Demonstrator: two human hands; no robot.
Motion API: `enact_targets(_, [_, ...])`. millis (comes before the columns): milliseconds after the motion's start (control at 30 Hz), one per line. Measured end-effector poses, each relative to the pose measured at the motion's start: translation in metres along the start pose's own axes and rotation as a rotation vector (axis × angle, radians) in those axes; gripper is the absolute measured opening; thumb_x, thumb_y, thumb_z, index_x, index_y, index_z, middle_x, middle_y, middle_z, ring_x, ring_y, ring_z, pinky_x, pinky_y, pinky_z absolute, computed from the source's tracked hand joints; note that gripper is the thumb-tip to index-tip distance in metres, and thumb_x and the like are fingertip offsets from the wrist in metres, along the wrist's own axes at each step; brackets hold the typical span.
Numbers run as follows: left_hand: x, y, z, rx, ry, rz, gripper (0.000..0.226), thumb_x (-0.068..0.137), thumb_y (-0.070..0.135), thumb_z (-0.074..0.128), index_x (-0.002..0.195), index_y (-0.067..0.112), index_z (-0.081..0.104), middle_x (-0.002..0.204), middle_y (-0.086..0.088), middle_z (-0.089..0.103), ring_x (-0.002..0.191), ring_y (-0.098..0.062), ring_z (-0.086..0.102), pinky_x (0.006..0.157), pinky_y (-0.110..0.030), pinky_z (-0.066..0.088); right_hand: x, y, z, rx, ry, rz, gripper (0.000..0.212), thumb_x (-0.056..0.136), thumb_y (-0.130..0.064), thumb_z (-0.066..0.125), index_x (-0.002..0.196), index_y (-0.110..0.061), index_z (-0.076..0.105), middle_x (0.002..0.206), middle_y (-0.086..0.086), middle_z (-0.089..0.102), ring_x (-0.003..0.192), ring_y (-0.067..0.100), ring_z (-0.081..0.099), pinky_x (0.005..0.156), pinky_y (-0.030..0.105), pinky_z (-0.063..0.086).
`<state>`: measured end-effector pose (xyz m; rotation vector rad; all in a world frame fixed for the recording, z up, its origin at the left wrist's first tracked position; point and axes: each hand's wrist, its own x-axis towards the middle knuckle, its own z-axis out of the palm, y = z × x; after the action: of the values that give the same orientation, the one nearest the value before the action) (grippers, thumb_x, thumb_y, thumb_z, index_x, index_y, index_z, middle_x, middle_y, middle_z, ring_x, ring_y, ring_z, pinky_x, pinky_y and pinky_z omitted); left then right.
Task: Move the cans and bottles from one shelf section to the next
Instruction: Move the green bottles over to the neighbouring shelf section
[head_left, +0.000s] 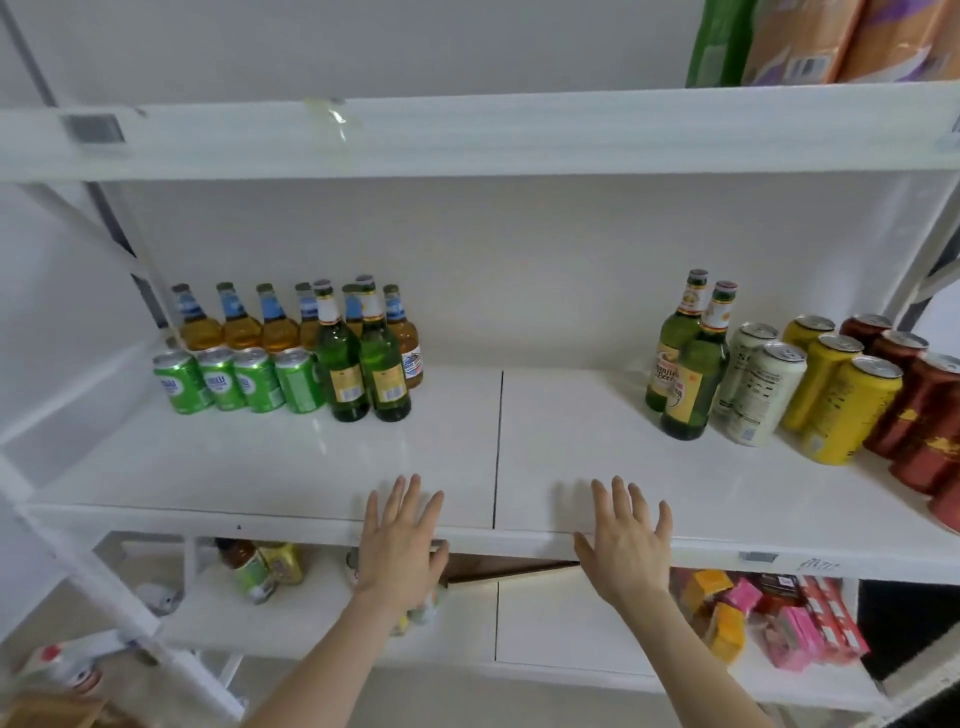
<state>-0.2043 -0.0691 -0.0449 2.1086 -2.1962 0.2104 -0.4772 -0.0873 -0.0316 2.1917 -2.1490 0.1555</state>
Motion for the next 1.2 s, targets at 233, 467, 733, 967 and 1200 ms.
enact_targets(233, [-0.007,-0.075,-0.004,0.013,-0.023,0.033,0.068,0.097,0.055,0.035,0.157,0.029,0.015,0.167,-0.007,0.003,0.153,-0.027,-0.005,0.118,-0.050,-0.011,-0.008,-0.084,-0.001,-0.003,0.009,0.035,0.071,0.099,-0.056,0.036,0.156,-0.022,0.011,0.165,0.005,0.016,0.152,0.027,0.012,0.120,0.055,0.008])
enact_targets(467, [0.024,-0.118,-0.003,0.003,-0.025,0.081,0.068,0.099,0.054,0.030,0.158,0.027,0.011,0.167,-0.006,0.001,0.153,-0.026,-0.006,0.121,-0.053,-0.005,0.018,-0.136,0.006,0.004,0.032,0.084,0.069,0.099,-0.057,0.033,0.156,-0.023,0.015,0.165,0.002,0.018,0.152,0.024,0.014,0.119,0.053,0.008])
enact_targets(733, [0.068,-0.189,0.012,-0.002,-0.024,0.089,0.069,0.097,0.055,0.029,0.158,0.026,0.012,0.167,-0.005,0.003,0.154,-0.025,-0.003,0.123,-0.050,-0.002,0.070,-0.216,0.014,0.053,0.045,0.087,0.070,0.097,-0.058,0.035,0.156,-0.023,0.021,0.164,0.002,0.024,0.151,0.022,0.019,0.119,0.053,0.010])
enact_targets(967, [0.104,-0.268,0.014,-0.085,-0.012,0.100,0.071,0.097,0.056,0.033,0.158,0.026,0.012,0.167,-0.003,0.003,0.154,-0.023,-0.001,0.123,-0.045,0.004,0.103,-0.289,0.010,0.054,0.058,0.128,0.073,0.097,-0.060,0.032,0.157,-0.023,0.014,0.165,0.002,0.018,0.152,0.023,0.014,0.120,0.053,0.007])
enact_targets(1200, [0.131,-0.316,0.017,-0.158,0.045,0.196,0.074,0.095,0.054,0.042,0.157,0.021,0.017,0.165,-0.006,0.016,0.152,-0.024,0.014,0.123,-0.040,0.016,0.126,-0.328,0.004,0.123,0.122,0.224,0.075,0.095,-0.062,0.038,0.156,-0.022,0.018,0.163,0.002,0.024,0.151,0.022,0.017,0.120,0.052,0.013])
